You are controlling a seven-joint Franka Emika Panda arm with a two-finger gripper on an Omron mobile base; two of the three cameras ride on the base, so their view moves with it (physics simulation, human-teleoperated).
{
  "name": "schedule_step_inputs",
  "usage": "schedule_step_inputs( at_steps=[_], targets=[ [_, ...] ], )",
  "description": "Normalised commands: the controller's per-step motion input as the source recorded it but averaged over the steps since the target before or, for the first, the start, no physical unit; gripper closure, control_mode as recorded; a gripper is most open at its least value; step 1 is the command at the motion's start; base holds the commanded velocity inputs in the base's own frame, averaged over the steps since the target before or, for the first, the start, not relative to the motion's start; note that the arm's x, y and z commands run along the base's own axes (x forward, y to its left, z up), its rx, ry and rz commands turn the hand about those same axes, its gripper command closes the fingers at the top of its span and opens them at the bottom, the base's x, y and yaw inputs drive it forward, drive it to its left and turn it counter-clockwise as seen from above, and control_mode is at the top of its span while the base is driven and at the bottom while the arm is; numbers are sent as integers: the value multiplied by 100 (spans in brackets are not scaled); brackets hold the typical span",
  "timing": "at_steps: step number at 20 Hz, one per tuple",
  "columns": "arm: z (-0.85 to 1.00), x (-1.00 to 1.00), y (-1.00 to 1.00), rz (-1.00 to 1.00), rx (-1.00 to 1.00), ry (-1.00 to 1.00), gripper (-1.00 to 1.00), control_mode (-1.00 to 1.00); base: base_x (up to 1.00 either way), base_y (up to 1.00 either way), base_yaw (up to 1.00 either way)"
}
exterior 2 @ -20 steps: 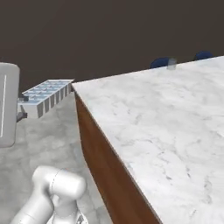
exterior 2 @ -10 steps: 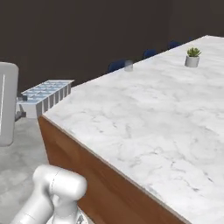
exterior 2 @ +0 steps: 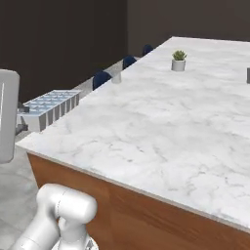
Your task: Open the freezer door, pick up the ice cube tray from the freezer, and place it on the dining counter.
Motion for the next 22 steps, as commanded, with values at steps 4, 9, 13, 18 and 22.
schedule_step_inputs(
  at_steps=[4,9,13,18,22],
  targets=[
    [0,0,0,0,0,0,100,100,0,100,-45],
    [0,0,0,0,0,0,100,100,-6,100,-43],
    [0,0,0,0,0,0,100,100,-10,100,-41],
    [0,0,0,0,0,0,100,100,-4,100,-43],
    [0,0,0,0,0,0,100,100,-1,100,-43]
  ],
)
